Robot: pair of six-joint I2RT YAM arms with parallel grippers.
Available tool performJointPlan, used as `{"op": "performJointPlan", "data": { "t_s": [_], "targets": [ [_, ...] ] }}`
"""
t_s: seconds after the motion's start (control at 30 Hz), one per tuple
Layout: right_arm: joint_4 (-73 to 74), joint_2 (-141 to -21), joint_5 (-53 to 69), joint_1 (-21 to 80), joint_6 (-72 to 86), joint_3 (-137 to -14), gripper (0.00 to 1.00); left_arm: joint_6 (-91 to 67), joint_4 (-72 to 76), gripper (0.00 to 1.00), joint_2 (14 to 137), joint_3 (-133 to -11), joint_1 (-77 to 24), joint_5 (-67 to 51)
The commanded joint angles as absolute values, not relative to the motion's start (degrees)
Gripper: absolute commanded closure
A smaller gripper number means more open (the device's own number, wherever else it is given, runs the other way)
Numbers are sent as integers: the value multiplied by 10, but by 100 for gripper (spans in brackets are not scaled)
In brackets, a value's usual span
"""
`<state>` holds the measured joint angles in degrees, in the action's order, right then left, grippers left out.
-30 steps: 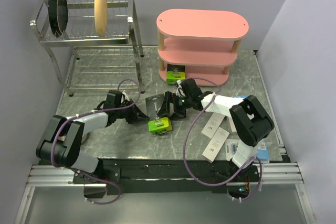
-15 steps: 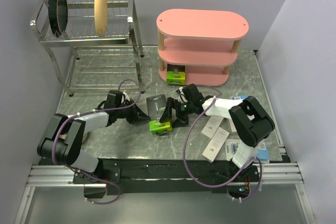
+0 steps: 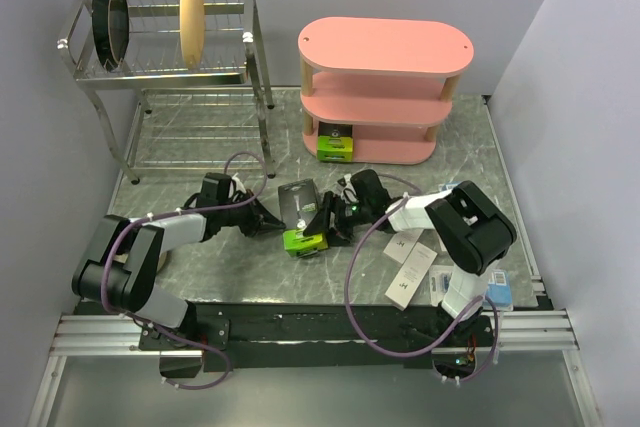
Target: Place and organize the shaving razors onto the shelf
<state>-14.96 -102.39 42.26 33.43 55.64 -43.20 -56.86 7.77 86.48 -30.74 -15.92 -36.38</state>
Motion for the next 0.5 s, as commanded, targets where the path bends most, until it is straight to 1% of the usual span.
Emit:
{"op": "performJointPlan", "data": {
  "t_s": [0.0, 0.03, 0.07, 0.1, 0.13, 0.23, 0.27, 0.37, 0.47],
  "targets": [
    [-232, -1024, 446, 342, 591, -425, 45, -515, -62, 98, 916, -265, -155, -184],
    [-228, -1013, 447, 340, 587, -427, 53, -510, -63, 86, 910, -275, -155, -180],
    [-210, -1005, 448, 337, 571, -430, 56, -506, -59, 77, 890, -281, -155, -184],
    [-199, -994, 447, 332, 562, -431, 58, -505, -53, 70, 880, -290, -155, -190],
    [-191, -970, 447, 320, 548, -427, 60, -496, -52, 58, 868, -297, -155, -194],
    [-163, -915, 457, 281, 530, -403, 61, -457, -38, 50, 816, -318, -155, -195],
    [-143, -902, 461, 270, 524, -396, 61, -445, -39, 48, 794, -322, -155, -192],
    [-90, -854, 488, 217, 491, -375, 62, -415, -31, 46, 755, -319, -155, -206],
    [-21, -827, 519, 165, 432, -388, 62, -403, -18, 45, 744, -313, -157, -231]
  ]
}}
